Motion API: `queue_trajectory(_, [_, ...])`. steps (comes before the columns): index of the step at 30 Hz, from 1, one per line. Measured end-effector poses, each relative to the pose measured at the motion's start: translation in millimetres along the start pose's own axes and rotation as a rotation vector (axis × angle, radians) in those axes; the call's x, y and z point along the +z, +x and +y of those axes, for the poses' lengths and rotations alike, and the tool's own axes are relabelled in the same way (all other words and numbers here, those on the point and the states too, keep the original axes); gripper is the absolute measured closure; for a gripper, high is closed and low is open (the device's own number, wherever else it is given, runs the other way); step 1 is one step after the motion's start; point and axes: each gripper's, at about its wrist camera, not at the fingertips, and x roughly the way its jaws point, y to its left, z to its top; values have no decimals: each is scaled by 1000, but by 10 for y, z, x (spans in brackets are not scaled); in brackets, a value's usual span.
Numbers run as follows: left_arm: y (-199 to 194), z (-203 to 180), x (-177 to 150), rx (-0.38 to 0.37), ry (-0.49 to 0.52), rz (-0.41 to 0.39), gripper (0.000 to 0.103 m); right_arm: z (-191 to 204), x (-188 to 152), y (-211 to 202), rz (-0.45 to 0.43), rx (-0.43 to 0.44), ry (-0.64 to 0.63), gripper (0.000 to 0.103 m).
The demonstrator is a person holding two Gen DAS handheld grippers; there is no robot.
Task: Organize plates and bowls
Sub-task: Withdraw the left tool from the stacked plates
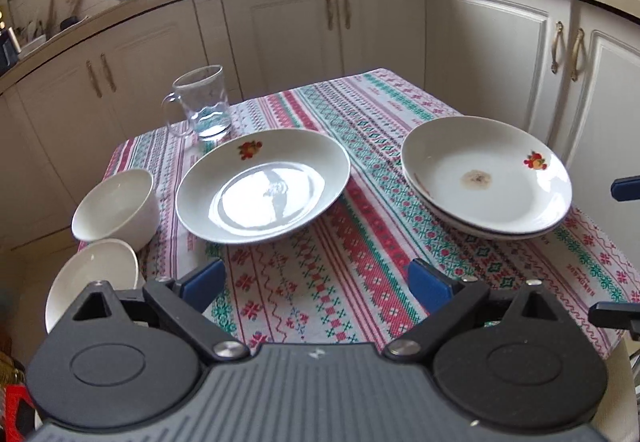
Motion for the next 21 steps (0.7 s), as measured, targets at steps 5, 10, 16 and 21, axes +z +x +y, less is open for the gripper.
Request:
queue_trajectory(5, [136, 11, -115, 46, -83, -29, 6, -11, 46, 18, 19, 34, -40, 0])
queue_trajectory(10, [374, 7, -117, 85, -145, -34, 6, -76, 135, 78, 38, 61, -58, 0])
queue_trajectory(16, [644, 9, -101, 86, -171, 1, 6, -209, 306, 235, 79, 94, -97, 0])
queue_trajectory(21, [806, 90, -111, 58, -227, 26, 5, -352, 499, 436, 99, 138, -115, 0])
